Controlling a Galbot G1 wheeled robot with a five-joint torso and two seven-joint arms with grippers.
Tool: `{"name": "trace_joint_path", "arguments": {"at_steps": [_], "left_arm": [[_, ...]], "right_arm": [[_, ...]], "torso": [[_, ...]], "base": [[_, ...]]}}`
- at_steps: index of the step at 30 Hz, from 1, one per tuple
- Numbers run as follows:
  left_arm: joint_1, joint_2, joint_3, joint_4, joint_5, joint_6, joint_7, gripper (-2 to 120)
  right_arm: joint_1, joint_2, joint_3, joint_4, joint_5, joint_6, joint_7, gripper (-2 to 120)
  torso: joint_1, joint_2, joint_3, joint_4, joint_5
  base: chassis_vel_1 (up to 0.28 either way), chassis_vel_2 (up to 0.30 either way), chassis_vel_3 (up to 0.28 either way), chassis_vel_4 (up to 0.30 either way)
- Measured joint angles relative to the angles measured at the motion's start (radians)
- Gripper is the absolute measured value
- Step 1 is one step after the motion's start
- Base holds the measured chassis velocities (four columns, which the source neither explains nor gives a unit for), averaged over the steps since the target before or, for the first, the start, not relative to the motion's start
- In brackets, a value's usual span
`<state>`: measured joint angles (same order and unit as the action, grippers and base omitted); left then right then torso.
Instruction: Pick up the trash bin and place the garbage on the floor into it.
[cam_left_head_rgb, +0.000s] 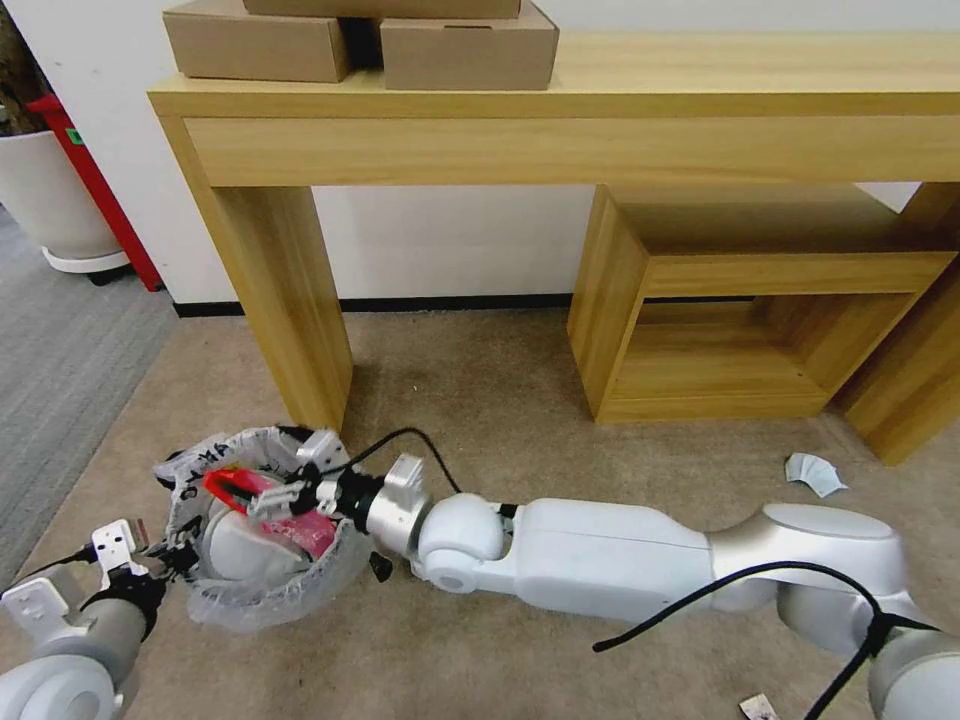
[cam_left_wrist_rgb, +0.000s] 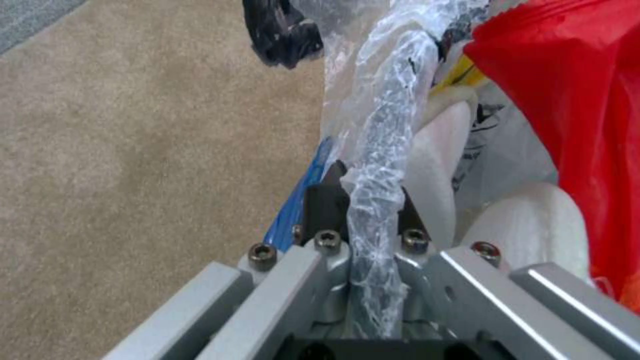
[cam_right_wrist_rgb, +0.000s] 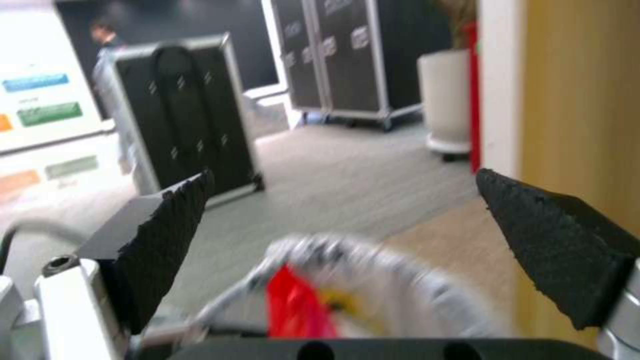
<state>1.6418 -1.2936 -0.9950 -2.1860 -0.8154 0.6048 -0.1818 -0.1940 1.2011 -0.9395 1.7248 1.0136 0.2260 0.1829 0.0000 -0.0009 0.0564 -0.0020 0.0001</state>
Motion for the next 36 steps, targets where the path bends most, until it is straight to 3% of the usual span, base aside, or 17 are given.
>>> {"name": "trace_joint_path", "arguments": {"at_steps": [12, 26, 36], "left_arm": [[0.016, 0.002, -0.015, 0.006, 0.005, 0.001, -0.001, 1], [0.033, 0.006, -0.041, 0.034, 0.008, 0.003, -0.017, 1], [0.056, -0.007, -0.041, 0.011, 0.017, 0.003, -0.016, 1]], "right_arm": [[-0.063, -0.113, 0.177, 0.100, 0.014, -0.008, 0.018, 100], [-0.293, -0.341, 0.495, 0.210, -0.016, -0.007, 0.019, 100], [-0.422, -0.421, 0.603, 0.274, -0.040, -0.006, 0.086, 100]], "torso": [[0.000, 0.000, 0.000, 0.0001, 0.0000], [0.000, 0.000, 0.000, -0.0001, 0.0002], [0.000, 0.000, 0.000, -0.0002, -0.0001]], "base": [[0.000, 0.000, 0.000, 0.000], [0.000, 0.000, 0.000, 0.000], [0.000, 0.000, 0.000, 0.000]]}}
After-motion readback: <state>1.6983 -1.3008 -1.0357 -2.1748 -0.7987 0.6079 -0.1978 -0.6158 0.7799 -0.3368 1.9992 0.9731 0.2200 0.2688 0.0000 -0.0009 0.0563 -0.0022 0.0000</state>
